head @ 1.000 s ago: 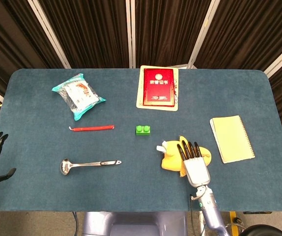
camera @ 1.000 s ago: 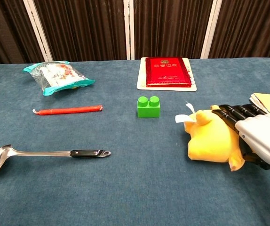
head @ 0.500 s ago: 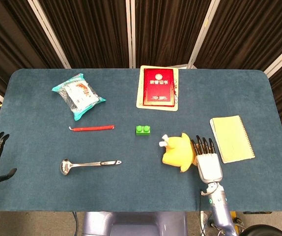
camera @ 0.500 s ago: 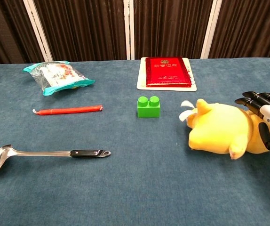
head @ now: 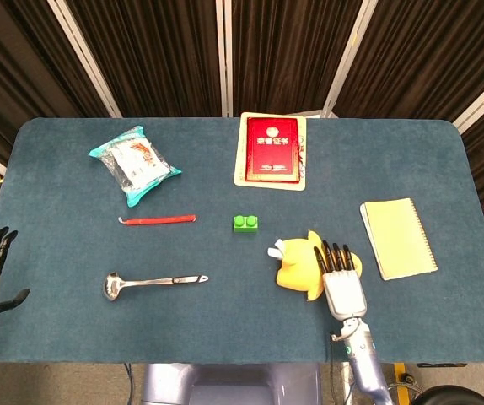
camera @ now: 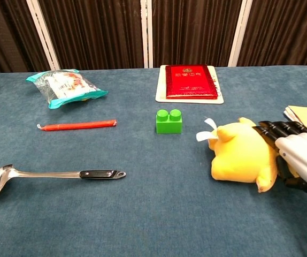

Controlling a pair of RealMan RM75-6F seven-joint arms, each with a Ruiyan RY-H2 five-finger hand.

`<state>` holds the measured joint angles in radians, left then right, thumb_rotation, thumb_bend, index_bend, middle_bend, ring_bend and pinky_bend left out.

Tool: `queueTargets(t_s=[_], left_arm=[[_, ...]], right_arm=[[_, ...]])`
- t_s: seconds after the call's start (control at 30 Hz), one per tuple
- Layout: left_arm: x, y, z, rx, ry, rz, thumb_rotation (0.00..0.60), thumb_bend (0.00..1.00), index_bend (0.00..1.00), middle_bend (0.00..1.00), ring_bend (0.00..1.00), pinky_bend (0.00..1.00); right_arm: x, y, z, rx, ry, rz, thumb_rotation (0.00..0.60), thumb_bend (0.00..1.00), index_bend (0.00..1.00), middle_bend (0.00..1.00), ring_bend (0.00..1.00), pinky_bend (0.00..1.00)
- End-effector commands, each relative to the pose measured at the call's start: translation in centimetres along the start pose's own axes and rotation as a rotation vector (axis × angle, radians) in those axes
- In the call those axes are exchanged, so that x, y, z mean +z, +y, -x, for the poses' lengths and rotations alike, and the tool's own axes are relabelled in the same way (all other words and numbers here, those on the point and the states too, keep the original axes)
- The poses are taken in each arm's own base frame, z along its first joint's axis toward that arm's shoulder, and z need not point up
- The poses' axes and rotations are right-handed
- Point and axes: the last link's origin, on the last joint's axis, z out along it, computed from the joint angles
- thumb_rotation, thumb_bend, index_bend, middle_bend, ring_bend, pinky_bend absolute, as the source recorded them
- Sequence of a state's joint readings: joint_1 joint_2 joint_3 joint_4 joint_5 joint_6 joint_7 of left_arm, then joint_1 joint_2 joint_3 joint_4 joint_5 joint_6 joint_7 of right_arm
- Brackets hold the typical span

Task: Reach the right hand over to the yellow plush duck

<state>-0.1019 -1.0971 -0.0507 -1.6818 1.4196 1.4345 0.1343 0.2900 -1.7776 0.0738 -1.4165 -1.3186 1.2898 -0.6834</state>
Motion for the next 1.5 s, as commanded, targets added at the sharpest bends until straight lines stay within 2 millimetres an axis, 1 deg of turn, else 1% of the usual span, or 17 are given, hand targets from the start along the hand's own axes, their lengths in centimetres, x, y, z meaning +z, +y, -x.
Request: queueTargets(t_s=[0.03, 0.13, 0.3, 0.43, 0.63, 0.67, 0.73, 0.83, 1.07, 1.17, 1.27, 1.37, 1.47, 1.5], left_arm=[[0.0, 0.0, -0.1, -0.002, 0.003, -0.001, 0.600, 0.20, 0.00, 0.00, 0.00, 0.00], [-0.1, 0.0, -0.1, -0.006, 0.006, -0.002, 0.600, 0.20, 0.00, 0.00, 0.00, 0.00], [-0.1, -0.1, -0.2, -0.008, 0.007, -0.001, 0.600, 0.20, 0.00, 0.00, 0.00, 0.00], [-0.1, -0.1, -0.2, -0.009, 0.007, 0.000, 0.600, 0.20, 0.00, 0.00, 0.00, 0.00], [-0.1, 0.0, -0.1, -0.004, 0.001, 0.002, 0.600, 0.20, 0.00, 0.00, 0.00, 0.00], [-0.1, 0.0, 0.0, -0.002, -0.001, 0.002, 0.600, 0.20, 0.00, 0.00, 0.00, 0.00], [0.0, 0.1, 0.0, -0.002, -0.002, 0.003, 0.600, 0.20, 0.00, 0.00, 0.00, 0.00], [0.0, 0.1, 0.0, -0.003, -0.001, 0.004, 0.600, 0.20, 0.00, 0.00, 0.00, 0.00], [0.0, 0.0, -0.2, -0.008, 0.002, 0.000, 0.600, 0.20, 0.00, 0.00, 0.00, 0.00], [0.0, 0.0, -0.2, -0.009, 0.004, 0.002, 0.600, 0.20, 0.00, 0.00, 0.00, 0.00], [-0.1, 0.0, -0.2, -0.005, 0.004, 0.003, 0.600, 0.20, 0.00, 0.00, 0.00, 0.00], [-0.1, 0.0, -0.1, -0.003, 0.004, 0.005, 0.600, 0.20, 0.00, 0.00, 0.00, 0.00], [-0.2, 0.1, -0.1, -0.003, 0.009, 0.010, 0.600, 0.20, 0.00, 0.00, 0.00, 0.00], [-0.3, 0.1, -0.1, -0.003, 0.010, 0.010, 0.600, 0.20, 0.00, 0.00, 0.00, 0.00]], right_arm=[[-0.4, -1.7, -0.1, 0.005, 0.010, -0.043, 0.600, 0.99, 0.06, 0.00, 0.00, 0.00], [-0.7, -2.7, -0.4, 0.006, 0.024, -0.065, 0.600, 0.98, 0.06, 0.00, 0.00, 0.00], [-0.9, -3.4, -0.9, 0.004, 0.042, -0.077, 0.600, 0.97, 0.06, 0.00, 0.00, 0.00], [-0.8, -3.1, -0.7, -0.011, 0.035, -0.064, 0.600, 0.96, 0.06, 0.00, 0.00, 0.00], [-0.3, -2.1, 0.2, -0.038, 0.012, -0.031, 0.600, 0.96, 0.06, 0.00, 0.00, 0.00], [0.0, -1.6, 0.4, -0.050, 0.007, -0.013, 0.600, 0.96, 0.06, 0.00, 0.00, 0.00], [0.2, -1.1, 0.5, -0.052, 0.006, -0.001, 0.600, 0.95, 0.06, 0.00, 0.00, 0.00], [0.5, -0.1, 0.2, -0.059, 0.023, 0.021, 0.600, 0.95, 0.06, 0.00, 0.00, 0.00], [0.3, 2.3, -1.7, -0.066, 0.086, 0.051, 0.600, 0.92, 0.06, 0.00, 0.00, 0.00], [-0.2, 3.1, -2.5, -0.054, 0.108, 0.054, 0.600, 0.90, 0.06, 0.00, 0.00, 0.00], [-1.1, 4.2, -3.9, -0.030, 0.149, 0.051, 0.600, 0.89, 0.06, 0.00, 0.00, 0.00], [-1.8, 4.9, -4.7, -0.021, 0.174, 0.042, 0.600, 0.87, 0.06, 0.00, 0.00, 0.00], [-3.1, 6.4, -5.9, 0.011, 0.201, 0.030, 0.600, 0.81, 0.05, 0.00, 0.00, 0.00], [-3.5, 6.9, -6.2, 0.026, 0.199, 0.020, 0.600, 0.75, 0.05, 0.00, 0.00, 0.00]])
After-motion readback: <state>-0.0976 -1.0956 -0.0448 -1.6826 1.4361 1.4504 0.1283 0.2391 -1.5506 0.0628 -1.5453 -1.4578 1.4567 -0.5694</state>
